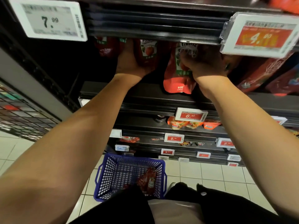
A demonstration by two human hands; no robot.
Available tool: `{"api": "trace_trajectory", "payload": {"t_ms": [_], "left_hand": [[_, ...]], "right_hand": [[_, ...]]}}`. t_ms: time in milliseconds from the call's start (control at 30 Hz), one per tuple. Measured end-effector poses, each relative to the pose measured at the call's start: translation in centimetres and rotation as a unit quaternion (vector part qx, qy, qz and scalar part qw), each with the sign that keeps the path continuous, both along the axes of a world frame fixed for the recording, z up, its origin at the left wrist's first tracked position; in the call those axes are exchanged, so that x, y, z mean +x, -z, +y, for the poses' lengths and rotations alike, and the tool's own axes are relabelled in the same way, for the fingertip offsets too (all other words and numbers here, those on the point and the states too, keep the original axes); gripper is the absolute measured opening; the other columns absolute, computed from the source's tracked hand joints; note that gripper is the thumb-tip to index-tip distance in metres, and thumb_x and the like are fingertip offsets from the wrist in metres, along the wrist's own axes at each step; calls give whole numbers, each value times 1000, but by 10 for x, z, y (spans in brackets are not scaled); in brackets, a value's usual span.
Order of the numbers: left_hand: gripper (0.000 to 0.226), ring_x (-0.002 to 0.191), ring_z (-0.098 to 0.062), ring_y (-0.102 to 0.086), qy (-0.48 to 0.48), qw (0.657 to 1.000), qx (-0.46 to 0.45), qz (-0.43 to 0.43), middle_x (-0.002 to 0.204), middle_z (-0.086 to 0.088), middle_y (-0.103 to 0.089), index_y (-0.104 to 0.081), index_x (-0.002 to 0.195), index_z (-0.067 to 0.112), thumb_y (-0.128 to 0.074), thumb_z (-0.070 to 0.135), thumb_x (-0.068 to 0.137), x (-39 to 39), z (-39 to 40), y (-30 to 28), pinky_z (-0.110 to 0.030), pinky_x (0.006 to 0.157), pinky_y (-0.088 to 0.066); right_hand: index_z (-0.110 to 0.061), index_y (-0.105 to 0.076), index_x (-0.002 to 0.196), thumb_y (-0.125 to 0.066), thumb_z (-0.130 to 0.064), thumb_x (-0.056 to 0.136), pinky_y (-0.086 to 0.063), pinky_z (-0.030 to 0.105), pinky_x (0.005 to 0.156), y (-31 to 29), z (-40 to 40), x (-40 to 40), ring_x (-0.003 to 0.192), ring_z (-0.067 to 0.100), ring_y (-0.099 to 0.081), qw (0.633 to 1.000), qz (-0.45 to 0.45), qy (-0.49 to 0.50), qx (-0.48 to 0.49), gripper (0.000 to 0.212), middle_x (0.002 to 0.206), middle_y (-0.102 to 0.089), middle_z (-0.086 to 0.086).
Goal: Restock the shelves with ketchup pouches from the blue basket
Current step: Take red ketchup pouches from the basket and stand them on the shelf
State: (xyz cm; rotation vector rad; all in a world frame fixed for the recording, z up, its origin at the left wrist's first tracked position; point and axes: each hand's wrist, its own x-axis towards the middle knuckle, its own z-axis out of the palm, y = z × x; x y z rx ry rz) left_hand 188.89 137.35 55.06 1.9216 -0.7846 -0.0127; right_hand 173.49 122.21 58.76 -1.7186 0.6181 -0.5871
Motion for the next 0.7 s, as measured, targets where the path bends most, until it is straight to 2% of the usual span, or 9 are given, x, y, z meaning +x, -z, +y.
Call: {"api": "trace_trajectory", "payload": {"t_ms": [100,167,233,267,367,467,533,600,700], "left_hand": [[94,132,-13,-50,-7,1000,16,2,143,2,-54,-37,146,20,-89,41,71,0,-1,0,-6,99,-33],[93,134,-14,-49,-18,1000,22,0,143,2,-54,-37,145,21,-89,41,71,1,-2,1,-17,104,-33],[92,133,-13,-47,-40,999,28,-16,144,1,-54,-38,146,20,-89,36,71,3,-2,1,-16,104,-30],[92,134,-14,-46,-51,998,35,-27,145,0,-53,-38,147,18,-89,33,71,4,-1,2,-16,104,-28],[90,140,-23,-44,-67,994,69,-52,147,-5,-51,-38,149,15,-88,28,75,7,-2,2,-26,114,-29],[88,146,-29,-34,-91,982,136,-90,154,-6,-44,-37,151,18,-82,40,79,12,-3,1,-36,120,-25],[87,148,-31,-30,-105,972,172,-121,156,-6,-40,-35,152,20,-78,47,82,12,-3,2,-37,122,-22],[85,146,-32,-33,-110,972,164,-125,155,-8,-41,-35,152,18,-78,43,83,10,-5,2,-38,121,-23],[82,144,-32,-36,-122,972,159,-123,154,-13,-41,-34,152,13,-76,39,87,6,-7,3,-34,117,-26]], "right_hand": [[-14,-67,106,-76,-34,89,-56,28,89,-1,-1,16,97,11,-72,1000,-4,14,-28,28,102,-75,-1],[-19,-68,102,-75,-39,89,-52,40,101,-1,-4,25,106,20,-69,999,-5,6,-49,25,109,-73,3],[-25,-69,89,-70,-44,91,-47,45,104,4,-9,32,106,25,-67,995,9,-10,-104,19,102,-73,0],[-23,-71,91,-66,-47,93,-46,44,104,6,-12,36,107,25,-67,991,22,-17,-131,24,102,-73,1],[-8,-64,128,-57,-53,97,-43,40,109,9,-20,43,124,27,-60,982,66,-40,-172,56,128,-67,11],[-6,-48,144,-55,-55,97,-32,35,116,12,-18,45,137,28,-46,969,102,4,-227,69,146,-53,15],[0,-36,150,-54,-52,98,-23,34,119,17,-11,43,145,31,-35,950,110,54,-286,75,154,-41,21],[3,-25,154,-47,-55,100,-16,39,123,23,-1,39,149,34,-26,915,165,81,-360,82,159,-30,24],[4,-16,155,-38,-63,99,-9,39,124,38,8,37,150,36,-20,866,261,104,-413,90,162,-21,24]]}}
